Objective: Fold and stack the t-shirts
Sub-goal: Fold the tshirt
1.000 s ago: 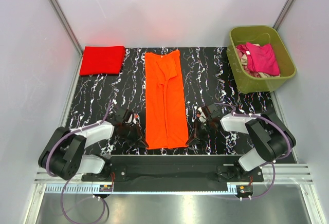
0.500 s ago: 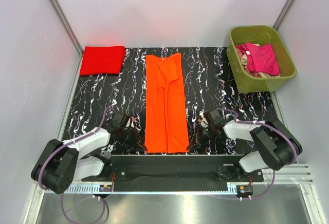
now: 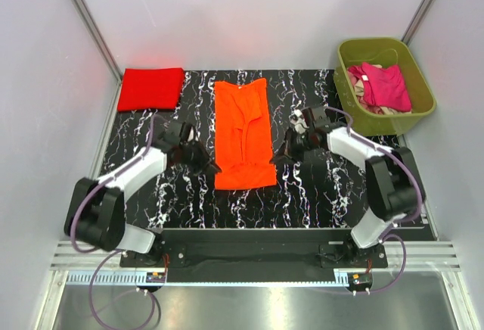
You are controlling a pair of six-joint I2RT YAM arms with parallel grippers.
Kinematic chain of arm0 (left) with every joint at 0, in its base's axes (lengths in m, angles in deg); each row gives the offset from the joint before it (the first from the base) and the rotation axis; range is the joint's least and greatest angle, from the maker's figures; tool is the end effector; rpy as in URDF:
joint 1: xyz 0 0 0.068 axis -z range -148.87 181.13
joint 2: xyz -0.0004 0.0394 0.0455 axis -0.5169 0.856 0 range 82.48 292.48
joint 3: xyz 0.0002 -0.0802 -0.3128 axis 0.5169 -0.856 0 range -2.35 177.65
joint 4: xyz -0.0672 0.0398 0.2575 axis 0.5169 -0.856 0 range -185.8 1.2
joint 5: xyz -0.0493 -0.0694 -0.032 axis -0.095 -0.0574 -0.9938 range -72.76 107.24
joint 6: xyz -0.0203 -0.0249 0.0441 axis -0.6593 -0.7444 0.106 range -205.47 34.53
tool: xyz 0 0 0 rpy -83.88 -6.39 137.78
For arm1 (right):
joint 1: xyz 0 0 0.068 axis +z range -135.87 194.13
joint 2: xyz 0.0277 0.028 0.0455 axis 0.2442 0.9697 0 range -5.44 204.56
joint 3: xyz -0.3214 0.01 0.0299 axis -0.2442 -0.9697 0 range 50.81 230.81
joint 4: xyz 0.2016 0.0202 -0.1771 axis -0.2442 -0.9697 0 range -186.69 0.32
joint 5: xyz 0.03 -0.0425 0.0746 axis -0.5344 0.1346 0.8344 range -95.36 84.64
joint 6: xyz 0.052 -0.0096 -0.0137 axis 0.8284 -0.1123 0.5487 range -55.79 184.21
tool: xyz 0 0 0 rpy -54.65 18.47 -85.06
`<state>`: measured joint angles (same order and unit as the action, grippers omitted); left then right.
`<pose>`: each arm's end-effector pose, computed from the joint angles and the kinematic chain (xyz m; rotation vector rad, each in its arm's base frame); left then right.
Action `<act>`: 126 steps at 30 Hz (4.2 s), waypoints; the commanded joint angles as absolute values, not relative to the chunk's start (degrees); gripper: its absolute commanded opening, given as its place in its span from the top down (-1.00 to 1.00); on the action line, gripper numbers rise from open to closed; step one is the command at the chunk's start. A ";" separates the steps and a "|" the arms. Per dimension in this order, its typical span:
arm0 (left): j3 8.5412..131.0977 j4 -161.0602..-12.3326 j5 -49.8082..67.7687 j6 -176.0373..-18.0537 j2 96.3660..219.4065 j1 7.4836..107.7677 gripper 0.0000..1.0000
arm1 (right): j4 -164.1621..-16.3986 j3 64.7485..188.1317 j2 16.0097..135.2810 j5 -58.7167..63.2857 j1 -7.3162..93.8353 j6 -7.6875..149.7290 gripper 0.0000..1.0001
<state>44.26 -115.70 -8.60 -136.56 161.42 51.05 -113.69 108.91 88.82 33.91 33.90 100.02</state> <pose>0.2392 -0.1036 0.2466 -0.5824 2.7467 -0.9711 0.3067 0.1349 0.2384 0.1250 2.7592 1.2094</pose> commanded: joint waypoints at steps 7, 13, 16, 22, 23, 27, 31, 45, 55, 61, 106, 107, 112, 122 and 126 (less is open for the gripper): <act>67.51 -117.01 -8.68 -130.64 181.69 44.40 1.00 | -126.77 136.04 109.51 37.27 29.78 91.72 1.00; 75.68 -118.07 -10.09 -130.20 189.52 42.64 1.00 | -131.60 148.44 117.95 37.88 28.11 90.93 1.00; 78.67 -118.33 -10.36 -129.85 192.16 41.67 1.00 | -133.01 152.31 120.85 38.23 27.49 90.84 1.00; 83.60 -119.30 -11.67 -129.67 196.91 40.71 1.00 | -134.95 158.64 125.51 39.29 26.44 90.84 1.00; 84.22 -119.39 -11.85 -129.59 197.78 40.71 1.00 | -135.04 159.17 125.96 39.38 26.44 90.84 1.00; 86.42 -120.00 -11.94 -129.32 199.72 40.27 1.00 | -135.30 162.50 128.42 40.26 26.26 91.27 1.00; 87.99 -120.18 -12.20 -129.15 200.87 39.92 1.00 | -135.56 164.71 130.70 40.87 26.17 91.63 1.00; 92.21 -120.79 -12.38 -128.97 205.96 39.30 0.72 | -136.97 172.97 137.12 41.14 25.30 93.30 0.92; 100.14 -130.64 -0.85 -113.33 195.18 39.30 0.19 | -155.07 196.53 143.20 33.76 23.36 88.20 0.09; 86.35 -125.03 -10.60 -114.55 190.50 43.94 0.26 | -150.34 179.33 131.51 33.84 26.17 86.35 0.07; 65.33 -108.93 -22.31 -123.00 190.67 47.56 0.32 | -123.18 143.71 120.42 45.35 39.62 94.17 0.24; 65.24 -109.45 -22.14 -121.95 192.24 46.95 0.34 | -122.74 143.10 121.64 45.44 39.53 93.92 0.24; 62.09 -110.07 -20.30 -119.84 193.14 44.66 0.35 | -122.47 137.14 122.80 42.37 37.17 90.23 0.27; 56.89 -113.84 -18.18 -109.03 188.84 43.26 0.35 | -120.89 118.93 112.80 41.05 28.38 87.06 0.28; 57.50 -116.66 -21.06 -108.23 184.27 43.34 0.33 | -121.15 116.98 107.60 42.45 27.67 88.37 0.28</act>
